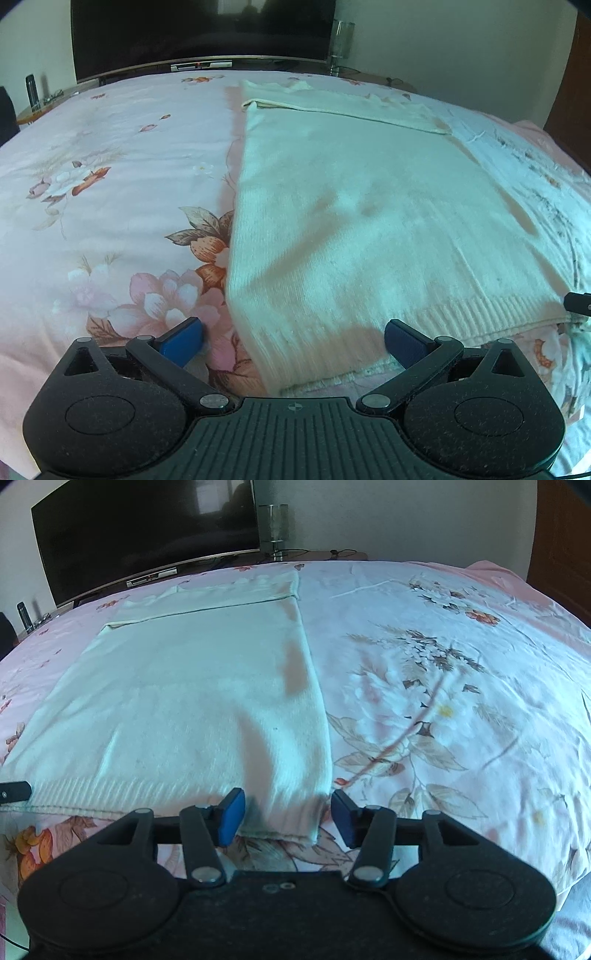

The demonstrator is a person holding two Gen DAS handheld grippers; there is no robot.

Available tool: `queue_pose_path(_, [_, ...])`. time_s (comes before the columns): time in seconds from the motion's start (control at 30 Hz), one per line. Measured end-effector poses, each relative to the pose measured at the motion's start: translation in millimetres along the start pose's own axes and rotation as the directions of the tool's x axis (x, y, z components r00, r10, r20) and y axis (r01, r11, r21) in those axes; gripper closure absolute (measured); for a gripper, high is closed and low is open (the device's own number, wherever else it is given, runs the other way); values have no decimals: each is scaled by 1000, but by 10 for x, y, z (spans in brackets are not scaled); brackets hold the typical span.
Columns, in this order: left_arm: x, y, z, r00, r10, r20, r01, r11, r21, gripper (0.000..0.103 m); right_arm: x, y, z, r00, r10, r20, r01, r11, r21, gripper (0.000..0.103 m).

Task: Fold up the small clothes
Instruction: 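Close both grippers on the ribbed sweater hem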

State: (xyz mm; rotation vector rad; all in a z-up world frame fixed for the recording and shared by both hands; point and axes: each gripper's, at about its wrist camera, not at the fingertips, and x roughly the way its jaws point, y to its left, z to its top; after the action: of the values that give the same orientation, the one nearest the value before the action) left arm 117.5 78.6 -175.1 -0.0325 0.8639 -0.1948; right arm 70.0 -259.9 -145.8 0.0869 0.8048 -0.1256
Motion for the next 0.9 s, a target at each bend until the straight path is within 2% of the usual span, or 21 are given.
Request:
queue_pose_path(0.33, [-36, 108, -18, 999, -43, -7, 42, 998, -38, 0, 21, -115, -27, 1000, 7, -25, -5, 998, 60, 52])
queue_pose_path(0.43, [-39, 151, -17, 998, -59, 3, 59, 996, -69, 1, 39, -100, -30, 999, 30, -37, -27, 996, 81, 59])
queue_pose_path(0.47, [-45, 160, -19, 998, -62, 7, 62, 995, -73, 11, 40, -93, -29, 999, 36, -39, -33, 996, 88, 62])
queue_pose_path(0.6, [-78, 233, -32, 998, -61, 29, 64, 993, -96, 32, 44, -92, -35, 998, 50, -38, -45, 994, 104, 73])
queue_pose_path(0.67, [-84, 288, -26, 997, -62, 36, 66, 991, -118, 49, 48, -97, -35, 998, 53, -36, -49, 992, 114, 78])
queue_pose_path(0.77, [-72, 334, -3, 997, -77, 30, 80, 988, -134, 59, 65, -83, -20, 997, 69, -43, -63, 991, 121, 87])
queue_pose_path(0.9, [-101, 297, -14, 992, -126, 3, 125, 981, -151, 60, 82, -32, -4, 997, 61, -52, -56, 995, 84, 85])
